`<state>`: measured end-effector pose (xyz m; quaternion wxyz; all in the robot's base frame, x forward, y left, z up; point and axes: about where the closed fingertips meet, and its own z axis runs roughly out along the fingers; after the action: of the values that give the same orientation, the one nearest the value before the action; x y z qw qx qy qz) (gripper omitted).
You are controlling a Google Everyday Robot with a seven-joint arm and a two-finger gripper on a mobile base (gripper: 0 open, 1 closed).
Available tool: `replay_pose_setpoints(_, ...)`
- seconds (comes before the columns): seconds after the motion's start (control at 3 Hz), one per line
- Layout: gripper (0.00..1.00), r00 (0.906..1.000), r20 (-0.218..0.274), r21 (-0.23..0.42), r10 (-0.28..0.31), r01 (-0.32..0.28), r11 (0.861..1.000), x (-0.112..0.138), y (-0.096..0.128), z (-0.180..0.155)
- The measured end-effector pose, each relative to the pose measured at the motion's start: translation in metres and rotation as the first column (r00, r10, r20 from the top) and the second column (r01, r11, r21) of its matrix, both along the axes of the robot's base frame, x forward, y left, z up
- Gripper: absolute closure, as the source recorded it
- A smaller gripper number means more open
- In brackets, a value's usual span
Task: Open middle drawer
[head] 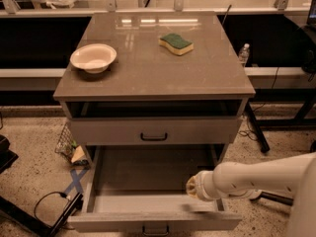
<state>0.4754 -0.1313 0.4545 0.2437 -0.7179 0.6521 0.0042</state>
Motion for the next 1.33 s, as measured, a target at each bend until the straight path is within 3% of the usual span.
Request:
replay_pose_setpoints(0.33,1.00,0.9993,-0.004,0.011,0.038,-0.038,0.999,-0.003,0.029,-0.011)
replay_pose_setpoints(0.67,1.00,0.9983,-0.040,0.013,0.043,-0.042,0.999,-0.020,0.040,-0.029)
replay_pose_setpoints(1.0,1.00,0.9951,-0.098,-0.002,0.018,-0.018,1.000,-0.044,0.032,-0.050)
replay_pose_setpoints(1.33,1.00,0.9923,-0.123,-0.027,-0.019,0.015,1.000,-0.060,0.017,-0.057)
